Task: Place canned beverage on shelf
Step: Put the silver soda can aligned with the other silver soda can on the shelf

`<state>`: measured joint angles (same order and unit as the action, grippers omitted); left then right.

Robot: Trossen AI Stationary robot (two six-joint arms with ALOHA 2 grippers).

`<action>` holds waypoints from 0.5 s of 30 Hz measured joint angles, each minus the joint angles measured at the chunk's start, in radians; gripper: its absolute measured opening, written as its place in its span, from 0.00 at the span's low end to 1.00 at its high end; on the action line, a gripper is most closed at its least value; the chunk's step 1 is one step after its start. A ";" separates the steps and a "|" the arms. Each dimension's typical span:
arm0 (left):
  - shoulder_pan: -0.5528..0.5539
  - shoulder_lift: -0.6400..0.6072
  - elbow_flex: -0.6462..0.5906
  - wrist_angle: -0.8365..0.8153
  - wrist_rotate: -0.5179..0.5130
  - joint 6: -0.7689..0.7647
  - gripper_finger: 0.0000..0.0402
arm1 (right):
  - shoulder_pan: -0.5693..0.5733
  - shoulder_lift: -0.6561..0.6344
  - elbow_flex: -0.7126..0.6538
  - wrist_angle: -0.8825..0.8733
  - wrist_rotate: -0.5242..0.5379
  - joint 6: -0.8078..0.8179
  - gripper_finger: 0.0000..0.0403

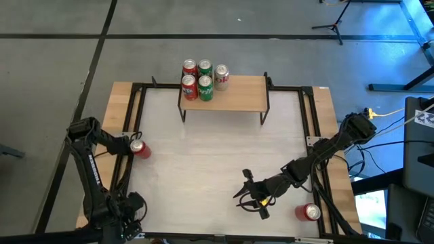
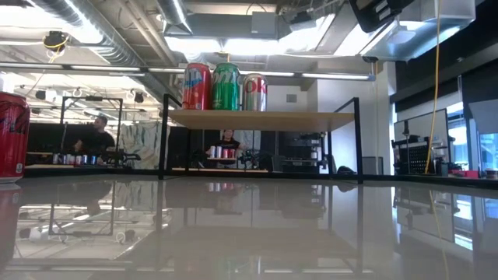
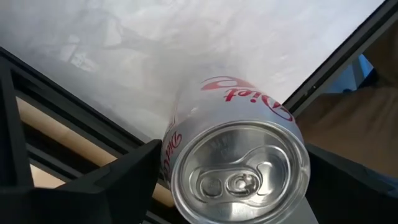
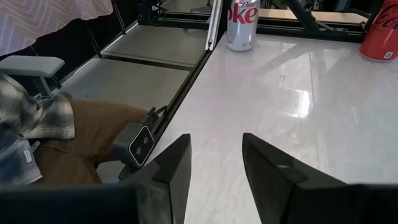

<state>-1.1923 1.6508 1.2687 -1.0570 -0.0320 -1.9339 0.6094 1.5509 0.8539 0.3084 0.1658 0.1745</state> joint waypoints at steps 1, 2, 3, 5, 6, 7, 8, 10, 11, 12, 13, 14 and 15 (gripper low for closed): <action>0.000 0.000 -0.001 -0.001 -0.002 0.000 0.85 | 0.000 0.000 0.000 0.000 0.000 0.000 0.35; 0.000 0.000 -0.002 -0.001 -0.003 0.000 0.84 | 0.000 0.000 0.000 0.000 0.000 0.000 0.35; 0.000 0.000 -0.002 -0.001 -0.005 0.000 0.83 | 0.000 0.000 0.000 0.000 0.000 0.000 0.35; 0.001 0.000 -0.002 -0.001 -0.005 0.000 0.81 | 0.000 0.000 0.000 0.000 0.000 -0.001 0.35; 0.001 0.000 -0.002 -0.002 -0.005 0.000 0.79 | 0.000 0.000 0.000 0.000 0.000 -0.001 0.35; 0.001 0.000 -0.002 -0.002 -0.005 0.001 0.78 | 0.000 0.000 0.000 0.000 0.001 -0.001 0.35; 0.001 0.000 -0.002 -0.002 -0.005 0.004 0.76 | 0.000 0.000 0.000 0.000 0.001 -0.001 0.35; 0.001 0.000 -0.002 -0.003 -0.005 0.008 0.73 | 0.000 0.000 0.000 0.000 0.001 -0.001 0.35; 0.001 0.000 -0.002 -0.003 -0.005 0.014 0.71 | 0.000 0.000 0.000 -0.001 0.001 -0.001 0.35; 0.004 -0.001 -0.002 -0.003 -0.006 0.027 0.71 | 0.000 0.000 0.000 -0.001 0.001 -0.001 0.35; 0.007 -0.001 -0.002 -0.003 -0.005 0.039 0.70 | 0.000 0.000 0.000 -0.001 0.001 -0.001 0.35; 0.012 -0.001 -0.002 -0.003 -0.003 0.054 0.70 | 0.000 0.000 0.000 -0.001 0.001 -0.001 0.35; 0.017 -0.001 -0.001 -0.004 -0.003 0.067 0.70 | 0.000 0.000 0.000 -0.001 0.001 -0.001 0.35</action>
<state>-1.1748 1.6501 1.2674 -1.0607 -0.0349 -1.8671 0.6090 1.5505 0.8539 0.3073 0.1665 0.1735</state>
